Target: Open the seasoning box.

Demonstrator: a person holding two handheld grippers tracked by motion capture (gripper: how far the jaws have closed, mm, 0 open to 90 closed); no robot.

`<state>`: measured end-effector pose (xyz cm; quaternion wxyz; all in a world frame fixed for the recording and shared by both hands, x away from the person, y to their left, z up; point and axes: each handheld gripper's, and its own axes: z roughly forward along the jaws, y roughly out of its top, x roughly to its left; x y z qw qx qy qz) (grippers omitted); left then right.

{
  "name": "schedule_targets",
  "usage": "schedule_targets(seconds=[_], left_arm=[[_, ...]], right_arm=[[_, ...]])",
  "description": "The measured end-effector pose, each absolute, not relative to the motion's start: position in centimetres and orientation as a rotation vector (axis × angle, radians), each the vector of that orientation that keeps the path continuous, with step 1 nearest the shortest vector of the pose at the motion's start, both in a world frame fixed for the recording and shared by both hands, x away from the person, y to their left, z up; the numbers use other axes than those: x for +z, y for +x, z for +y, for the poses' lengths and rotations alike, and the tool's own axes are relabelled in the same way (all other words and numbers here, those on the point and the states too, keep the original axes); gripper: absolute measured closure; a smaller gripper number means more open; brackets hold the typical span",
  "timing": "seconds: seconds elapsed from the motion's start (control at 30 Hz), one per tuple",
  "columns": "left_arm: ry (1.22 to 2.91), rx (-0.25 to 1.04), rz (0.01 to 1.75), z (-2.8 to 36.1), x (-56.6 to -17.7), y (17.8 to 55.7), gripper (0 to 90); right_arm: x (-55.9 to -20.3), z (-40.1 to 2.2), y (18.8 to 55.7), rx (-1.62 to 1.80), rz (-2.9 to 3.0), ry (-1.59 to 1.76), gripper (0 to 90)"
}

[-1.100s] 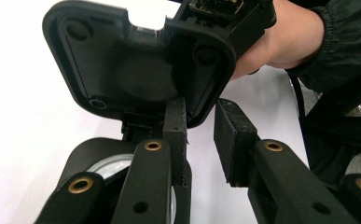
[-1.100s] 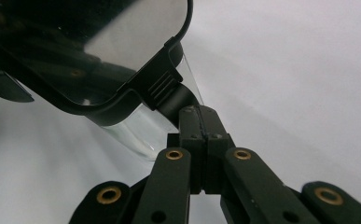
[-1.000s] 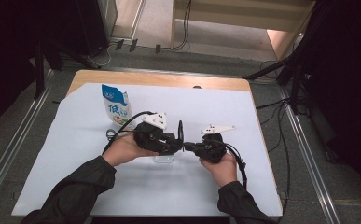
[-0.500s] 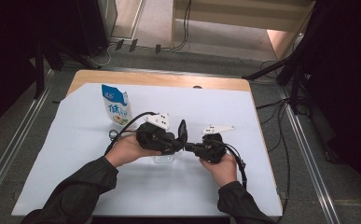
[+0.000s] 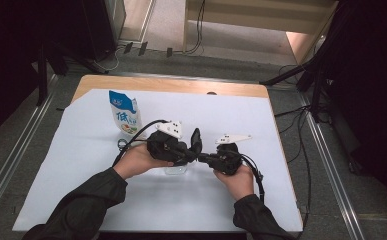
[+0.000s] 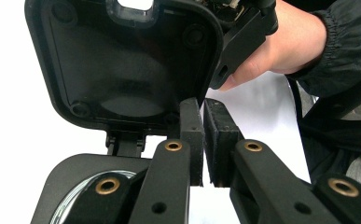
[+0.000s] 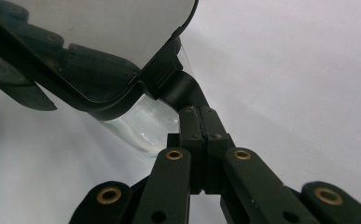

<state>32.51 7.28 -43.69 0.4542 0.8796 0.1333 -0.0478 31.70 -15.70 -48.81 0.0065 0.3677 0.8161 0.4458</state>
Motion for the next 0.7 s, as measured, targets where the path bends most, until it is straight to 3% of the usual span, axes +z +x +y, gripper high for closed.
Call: schedule_targets(seconds=[0.7], left_arm=[[2.144, -0.058, 0.446, 7.8, -43.7, 33.6, 89.2]], right_arm=[[-48.5, -15.5, 31.6, 1.400, 2.524, 1.137, 90.0]])
